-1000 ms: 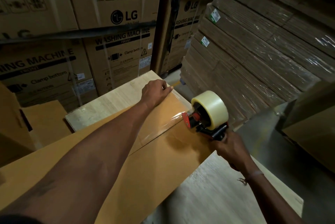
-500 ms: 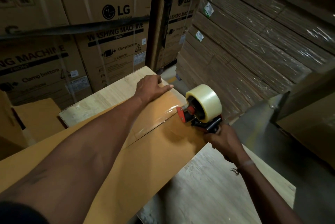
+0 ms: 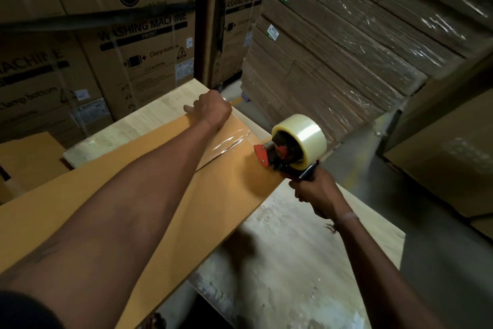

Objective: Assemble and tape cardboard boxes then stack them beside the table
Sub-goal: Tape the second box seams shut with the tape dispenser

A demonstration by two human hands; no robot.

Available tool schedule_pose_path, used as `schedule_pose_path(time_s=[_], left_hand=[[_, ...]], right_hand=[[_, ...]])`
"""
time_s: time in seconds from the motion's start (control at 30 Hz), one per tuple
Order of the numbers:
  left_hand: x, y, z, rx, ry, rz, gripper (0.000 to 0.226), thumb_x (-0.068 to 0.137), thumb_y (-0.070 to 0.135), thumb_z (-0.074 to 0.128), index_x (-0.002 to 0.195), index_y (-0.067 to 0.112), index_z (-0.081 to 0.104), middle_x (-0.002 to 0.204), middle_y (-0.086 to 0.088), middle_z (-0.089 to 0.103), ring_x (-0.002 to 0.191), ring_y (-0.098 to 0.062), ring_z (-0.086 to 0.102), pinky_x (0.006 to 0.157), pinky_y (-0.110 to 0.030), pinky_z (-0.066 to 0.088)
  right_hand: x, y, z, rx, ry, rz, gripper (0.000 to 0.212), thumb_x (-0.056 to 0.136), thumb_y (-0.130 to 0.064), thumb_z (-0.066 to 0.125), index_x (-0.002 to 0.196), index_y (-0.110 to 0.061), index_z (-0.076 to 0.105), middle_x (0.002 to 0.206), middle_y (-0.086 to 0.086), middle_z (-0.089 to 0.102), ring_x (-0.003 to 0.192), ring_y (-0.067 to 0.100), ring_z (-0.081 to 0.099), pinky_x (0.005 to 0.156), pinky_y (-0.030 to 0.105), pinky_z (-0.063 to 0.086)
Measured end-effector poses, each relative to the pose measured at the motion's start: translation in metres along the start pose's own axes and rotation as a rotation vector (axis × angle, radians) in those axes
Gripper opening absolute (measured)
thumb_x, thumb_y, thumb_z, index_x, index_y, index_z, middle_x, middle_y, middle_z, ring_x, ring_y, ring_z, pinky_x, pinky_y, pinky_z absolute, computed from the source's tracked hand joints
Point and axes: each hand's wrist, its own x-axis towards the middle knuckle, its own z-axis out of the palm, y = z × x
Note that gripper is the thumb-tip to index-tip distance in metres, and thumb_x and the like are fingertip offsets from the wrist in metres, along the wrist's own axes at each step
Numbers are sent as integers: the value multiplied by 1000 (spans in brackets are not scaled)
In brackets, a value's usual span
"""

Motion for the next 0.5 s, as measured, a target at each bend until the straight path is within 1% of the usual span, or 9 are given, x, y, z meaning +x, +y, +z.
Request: schedule_pose_path(time_s=[0.07,0.17,0.23,0.3,0.37,0.4,0.43,0.47,0.5], left_hand=[[-1,4,4,3,-1,-54,29,99,41,61,121,22,65,132,-10,63,130,-34,51,110,-51,23],[-4,5,7,7,8,-66,30,101,41,56,121,21,64,133,-10,63,132,-32,48,110,-50,21],[-6,4,7,17,25,-52,31,102,42,54,121,19,65,132,-11,64,132,-32,48,110,-50,22],[-7,4,5,12,28,-47,29,102,42,54,117,20,65,130,-10,65,131,-33,49,110,-50,22],[-8,4,2,-8,18,-50,21,102,40,55,108,22,63,127,-10,66,130,-33,49,109,-50,23],[-7,3,0,-22,14,-49,17,102,39,56,103,23,60,126,-9,67,129,-33,50,108,-50,24],[-8,3,-1,-33,13,-43,17,101,39,56,100,22,57,126,-10,67,129,-33,50,108,-50,24],[-8,2,-2,-40,15,-35,17,101,39,56,100,22,57,126,-10,67,129,-34,50,108,-50,24],[-8,2,-2,-43,17,-26,18,101,39,56,103,21,59,126,-10,67,130,-34,50,109,-50,24]], right_hand=[[-2,2,3,9,15,16,15,80,-11,71,93,-4,75,63,12,69,56,22,61,57,39,51],[-6,5,8,70,57,36,25,76,-17,69,93,0,76,56,7,61,51,20,50,55,37,44],[-6,9,8,78,78,28,28,75,-17,68,94,3,75,59,11,61,52,19,47,55,38,44],[-10,12,5,23,95,-4,30,75,-19,69,93,5,72,67,22,64,56,21,49,57,44,45],[-16,17,-2,-48,120,-39,39,73,-29,69,93,4,71,76,26,66,61,24,49,59,52,48],[-20,19,-6,-69,120,-44,45,70,-38,68,94,-1,75,77,24,68,61,24,48,60,54,50],[-25,23,-9,-73,111,-55,44,68,-42,68,95,-9,79,76,21,70,61,24,48,60,54,50],[-29,25,-12,-82,103,-61,32,72,-39,69,95,-20,83,73,18,70,61,24,48,59,51,48],[-33,30,-14,-84,96,-73,19,79,-29,70,92,-29,84,70,16,69,61,24,48,58,46,46]])
